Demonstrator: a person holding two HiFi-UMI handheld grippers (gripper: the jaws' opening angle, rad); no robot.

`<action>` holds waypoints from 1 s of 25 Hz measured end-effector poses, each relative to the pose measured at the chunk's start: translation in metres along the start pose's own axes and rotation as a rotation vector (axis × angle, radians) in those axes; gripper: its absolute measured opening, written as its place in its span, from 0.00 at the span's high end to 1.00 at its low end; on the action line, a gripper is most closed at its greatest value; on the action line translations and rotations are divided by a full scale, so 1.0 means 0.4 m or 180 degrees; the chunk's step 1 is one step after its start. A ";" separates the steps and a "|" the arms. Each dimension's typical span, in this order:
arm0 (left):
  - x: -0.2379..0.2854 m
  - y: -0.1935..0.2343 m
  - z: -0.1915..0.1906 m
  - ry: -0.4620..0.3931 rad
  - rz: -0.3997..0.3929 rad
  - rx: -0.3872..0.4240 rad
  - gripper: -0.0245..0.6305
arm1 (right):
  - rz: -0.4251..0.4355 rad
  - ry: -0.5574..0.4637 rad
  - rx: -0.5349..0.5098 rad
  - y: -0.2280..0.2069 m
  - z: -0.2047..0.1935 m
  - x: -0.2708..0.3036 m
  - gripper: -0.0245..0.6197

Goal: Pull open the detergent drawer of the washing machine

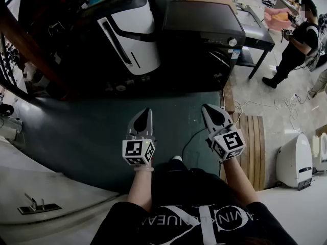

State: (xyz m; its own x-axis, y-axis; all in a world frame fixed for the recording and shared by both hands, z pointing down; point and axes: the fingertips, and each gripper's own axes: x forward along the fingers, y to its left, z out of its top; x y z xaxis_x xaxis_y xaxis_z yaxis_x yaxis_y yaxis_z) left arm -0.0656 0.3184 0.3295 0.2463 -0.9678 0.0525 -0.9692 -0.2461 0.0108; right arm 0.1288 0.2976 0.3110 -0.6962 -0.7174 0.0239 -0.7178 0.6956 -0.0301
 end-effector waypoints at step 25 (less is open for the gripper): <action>0.161 0.036 -0.012 -0.0022 -0.0111 -0.0139 0.90 | -0.0053 0.0153 -0.0019 -0.076 -0.046 0.074 0.94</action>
State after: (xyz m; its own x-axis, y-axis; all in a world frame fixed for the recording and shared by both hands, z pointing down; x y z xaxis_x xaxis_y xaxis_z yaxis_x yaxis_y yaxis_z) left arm -0.0636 0.2529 0.3378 0.2799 -0.9590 0.0443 -0.9591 -0.2774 0.0560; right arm 0.1299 0.2560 0.3308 -0.6834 -0.7264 0.0723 -0.7293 0.6838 -0.0232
